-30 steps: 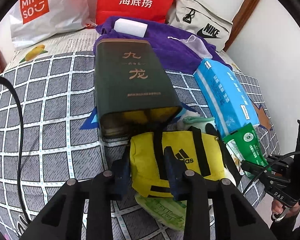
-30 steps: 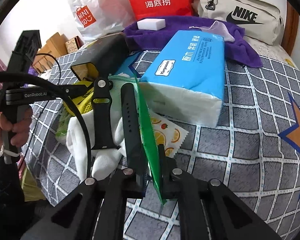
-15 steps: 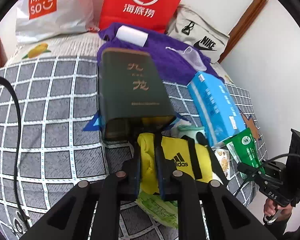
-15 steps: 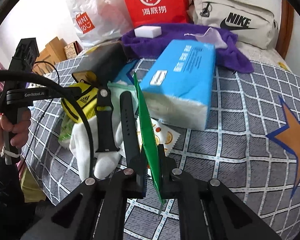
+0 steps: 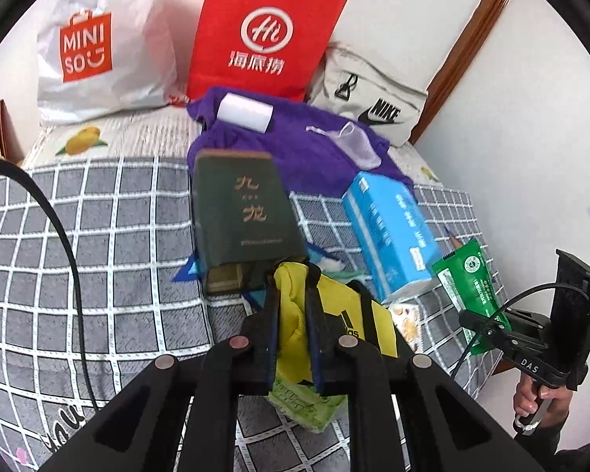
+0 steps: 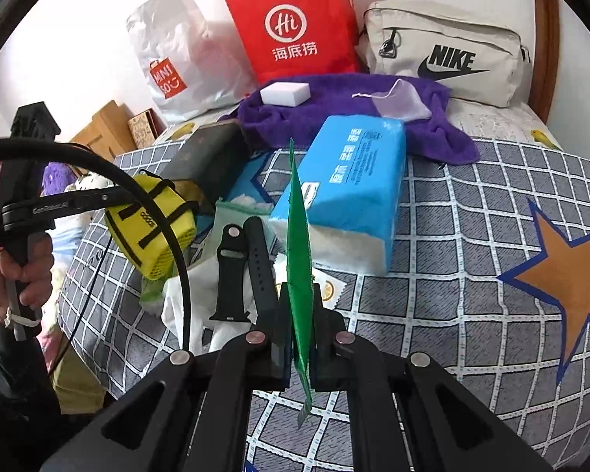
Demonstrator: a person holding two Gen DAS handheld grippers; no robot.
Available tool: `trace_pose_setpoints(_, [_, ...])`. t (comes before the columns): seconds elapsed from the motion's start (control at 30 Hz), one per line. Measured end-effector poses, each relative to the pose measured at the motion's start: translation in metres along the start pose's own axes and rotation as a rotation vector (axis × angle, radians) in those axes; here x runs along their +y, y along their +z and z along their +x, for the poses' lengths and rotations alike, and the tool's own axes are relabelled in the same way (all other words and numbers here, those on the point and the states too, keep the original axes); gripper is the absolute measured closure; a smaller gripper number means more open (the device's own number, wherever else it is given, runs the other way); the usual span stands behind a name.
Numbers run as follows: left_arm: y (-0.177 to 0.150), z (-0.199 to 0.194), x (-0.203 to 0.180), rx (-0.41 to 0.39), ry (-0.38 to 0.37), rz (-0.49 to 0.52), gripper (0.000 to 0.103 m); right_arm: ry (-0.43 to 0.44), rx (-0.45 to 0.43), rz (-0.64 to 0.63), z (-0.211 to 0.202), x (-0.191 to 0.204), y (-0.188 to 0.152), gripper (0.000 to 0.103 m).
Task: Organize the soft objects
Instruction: 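Lift and carry the yellow pouch and green packet toward the purple towel with both grippers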
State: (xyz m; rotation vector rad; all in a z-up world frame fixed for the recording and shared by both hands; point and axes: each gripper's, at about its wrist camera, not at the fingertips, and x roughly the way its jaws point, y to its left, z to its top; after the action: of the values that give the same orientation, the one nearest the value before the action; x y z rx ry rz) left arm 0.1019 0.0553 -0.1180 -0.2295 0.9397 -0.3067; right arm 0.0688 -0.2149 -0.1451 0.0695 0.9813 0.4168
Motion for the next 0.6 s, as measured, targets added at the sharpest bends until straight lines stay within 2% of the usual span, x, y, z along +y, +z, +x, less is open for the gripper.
trace_pose_setpoints(0.33, [0.02,-0.012,-0.01,-0.036,-0.002,0.019,0.09,-0.051,-0.056,0.022,-0.015,-0.007,0.028,0.097])
trace_pose_setpoints(0.6, [0.046,-0.015,-0.01,-0.061,0.032,0.029,0.09,-0.066,-0.087,0.039,-0.023,-0.015,0.055,0.097])
